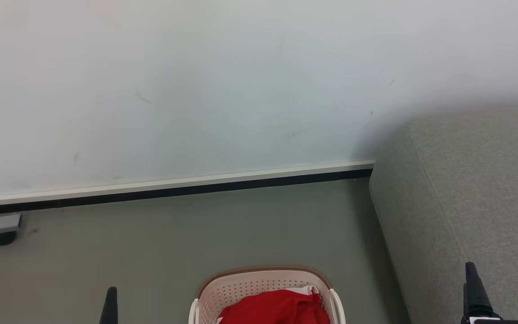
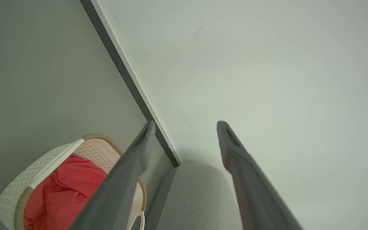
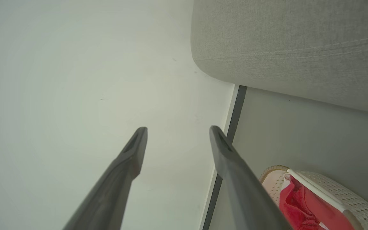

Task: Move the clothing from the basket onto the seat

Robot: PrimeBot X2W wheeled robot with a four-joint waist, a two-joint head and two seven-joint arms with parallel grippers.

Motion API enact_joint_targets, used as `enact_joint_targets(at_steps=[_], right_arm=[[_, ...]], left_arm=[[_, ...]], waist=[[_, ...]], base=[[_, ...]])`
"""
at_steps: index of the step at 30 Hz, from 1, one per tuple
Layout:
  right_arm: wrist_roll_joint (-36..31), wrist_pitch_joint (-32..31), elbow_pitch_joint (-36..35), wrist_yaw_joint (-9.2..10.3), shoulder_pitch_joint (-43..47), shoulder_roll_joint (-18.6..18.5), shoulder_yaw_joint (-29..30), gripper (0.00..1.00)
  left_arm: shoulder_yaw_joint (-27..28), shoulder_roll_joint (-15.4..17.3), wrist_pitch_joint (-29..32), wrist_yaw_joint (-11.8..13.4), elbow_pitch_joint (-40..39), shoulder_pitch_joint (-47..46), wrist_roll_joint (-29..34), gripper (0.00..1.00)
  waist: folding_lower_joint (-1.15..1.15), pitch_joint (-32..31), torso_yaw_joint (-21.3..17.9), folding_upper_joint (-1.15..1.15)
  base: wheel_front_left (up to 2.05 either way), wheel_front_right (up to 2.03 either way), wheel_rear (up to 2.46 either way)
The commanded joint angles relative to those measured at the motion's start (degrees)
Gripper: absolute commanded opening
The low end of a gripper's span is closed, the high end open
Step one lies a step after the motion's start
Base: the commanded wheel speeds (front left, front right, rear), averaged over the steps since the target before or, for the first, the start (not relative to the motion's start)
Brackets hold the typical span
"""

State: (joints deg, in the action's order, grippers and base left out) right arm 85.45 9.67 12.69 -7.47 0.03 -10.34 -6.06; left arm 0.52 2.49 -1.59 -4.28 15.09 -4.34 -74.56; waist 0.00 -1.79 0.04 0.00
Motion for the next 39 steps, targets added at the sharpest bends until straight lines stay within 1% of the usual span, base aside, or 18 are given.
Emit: enact_joint_targets(at_steps=[1,7,12,13,17,25,39], right_arm=[[-3.05,0.46,-0.27,-0.02,-1.35,-0.01,-0.11,1.0],[-11.87,0.94,0.75,-0.02,-1.44,0.69,-0.93,1.0],[-17.98,0.89,1.66,-0.02,-1.77,1.24,-1.45,1.0],[-17.98,0.89,1.66,-0.02,-1.77,1.24,-1.45,1.0],[-23.21,0.31,2.07,-0.02,-1.9,1.68,-1.72,1.0],[-32.96,-0.96,1.55,-0.02,-1.93,2.47,-1.6,1.0],[-48.84,-4.96,-0.39,-0.03,-0.72,3.75,-1.75,1.0]], left_arm=[[-0.42,0.33,-0.62,0.31,-1.11,0.52,2.77,1.0],[-1.37,0.36,-1.82,1.07,-1.68,1.45,9.58,1.0],[-2.14,0.37,-2.79,1.59,-1.66,1.85,15.3,1.0],[-2.14,0.37,-2.79,1.59,-1.66,1.85,15.3,1.0],[-2.87,0.4,-3.53,1.69,-1.36,2.04,20.66,1.0],[-4.12,0.84,-4.89,2.83,-0.71,1.71,30.28,1.0],[-4.99,1.45,-7.11,3.07,-1.76,1.48,41.27,1.0]], waist=[[0.0,-0.1,0.04,0.0],[0.0,-0.43,0.05,0.0],[0.0,-0.65,-0.03,0.0],[0.0,-0.65,-0.03,0.0],[0.0,-0.81,-0.08,0.0],[0.0,-1.1,-0.17,0.0],[0.0,-1.51,-0.05,0.0]], base=[[0.0,0.0,0.0],[0.0,0.0,0.0],[0.0,0.0,0.0],[0.0,0.0,0.0],[0.0,0.0,0.0],[0.0,0.0,0.0],[0.0,0.0,0.0]])
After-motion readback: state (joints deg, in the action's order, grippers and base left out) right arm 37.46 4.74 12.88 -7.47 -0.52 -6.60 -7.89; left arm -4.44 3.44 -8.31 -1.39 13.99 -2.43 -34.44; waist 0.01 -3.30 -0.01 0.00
